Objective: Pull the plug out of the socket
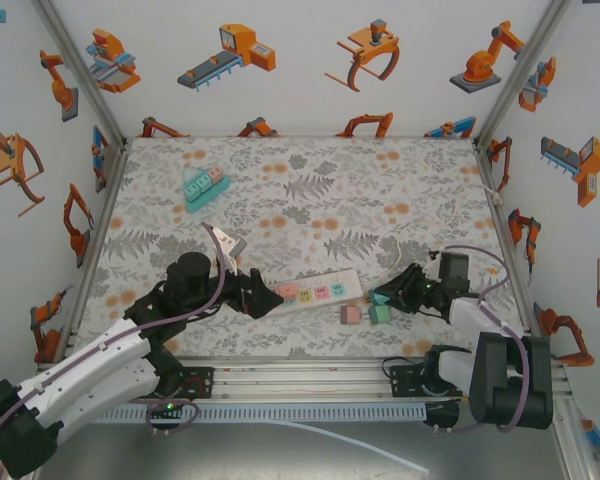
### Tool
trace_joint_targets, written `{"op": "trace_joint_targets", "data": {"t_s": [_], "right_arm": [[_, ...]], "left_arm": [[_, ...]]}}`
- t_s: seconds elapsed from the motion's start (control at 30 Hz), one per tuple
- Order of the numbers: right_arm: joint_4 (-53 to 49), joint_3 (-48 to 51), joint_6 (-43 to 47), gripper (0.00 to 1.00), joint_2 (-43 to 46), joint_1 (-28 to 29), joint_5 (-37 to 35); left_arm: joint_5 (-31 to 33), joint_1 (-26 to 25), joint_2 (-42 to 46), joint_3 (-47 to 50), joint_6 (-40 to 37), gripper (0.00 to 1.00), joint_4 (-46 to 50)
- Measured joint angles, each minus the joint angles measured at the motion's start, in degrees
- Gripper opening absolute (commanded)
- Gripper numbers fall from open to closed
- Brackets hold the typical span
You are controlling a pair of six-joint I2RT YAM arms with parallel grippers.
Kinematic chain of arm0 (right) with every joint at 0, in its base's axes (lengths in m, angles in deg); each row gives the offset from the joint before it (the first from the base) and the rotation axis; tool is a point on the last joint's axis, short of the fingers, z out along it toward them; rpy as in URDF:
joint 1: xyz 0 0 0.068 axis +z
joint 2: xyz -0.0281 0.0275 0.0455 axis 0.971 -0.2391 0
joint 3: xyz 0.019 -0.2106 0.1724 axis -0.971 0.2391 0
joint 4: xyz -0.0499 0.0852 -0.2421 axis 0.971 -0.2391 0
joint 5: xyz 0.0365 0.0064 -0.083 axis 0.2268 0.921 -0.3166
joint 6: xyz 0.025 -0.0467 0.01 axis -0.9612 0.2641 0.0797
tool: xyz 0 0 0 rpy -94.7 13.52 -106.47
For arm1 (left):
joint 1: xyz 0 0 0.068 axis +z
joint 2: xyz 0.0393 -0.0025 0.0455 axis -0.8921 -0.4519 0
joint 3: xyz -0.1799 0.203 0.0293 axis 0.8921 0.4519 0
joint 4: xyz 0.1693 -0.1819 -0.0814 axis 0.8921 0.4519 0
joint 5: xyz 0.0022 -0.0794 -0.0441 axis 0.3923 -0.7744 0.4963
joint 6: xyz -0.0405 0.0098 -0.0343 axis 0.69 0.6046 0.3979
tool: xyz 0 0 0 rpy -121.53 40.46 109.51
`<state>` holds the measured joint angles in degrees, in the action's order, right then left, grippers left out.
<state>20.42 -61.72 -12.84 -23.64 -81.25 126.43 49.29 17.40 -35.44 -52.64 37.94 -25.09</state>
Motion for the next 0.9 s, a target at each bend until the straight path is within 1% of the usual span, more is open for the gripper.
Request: {"op": "trace_joint_targets", "data": {"t_s": [0.33, 0.47, 0.63, 0.9], "right_arm": [[-0.74, -0.02, 1.77, 0.42, 0.17, 0.42, -1.09], [-2.86, -0.02, 2.93, 0.48, 1.4, 0.42, -2.32], [-5.81, -0.57, 3.96, 0.54, 4.13, 0.7, -4.15], [-11.93, -2.01, 6.08, 0.57, 8.46, 0.74, -8.87]], "left_arm": [[0.61, -0.02, -0.52, 0.0, 0.02, 0.97, -0.02], [0.92, -0.04, -0.52, 0.0, 0.04, 0.97, -0.02], [1.27, -0.04, -0.52, 0.0, 0.07, 0.97, -0.02], [2.4, -0.11, -0.5, 0.0, 0.11, 0.97, 0.07]]}}
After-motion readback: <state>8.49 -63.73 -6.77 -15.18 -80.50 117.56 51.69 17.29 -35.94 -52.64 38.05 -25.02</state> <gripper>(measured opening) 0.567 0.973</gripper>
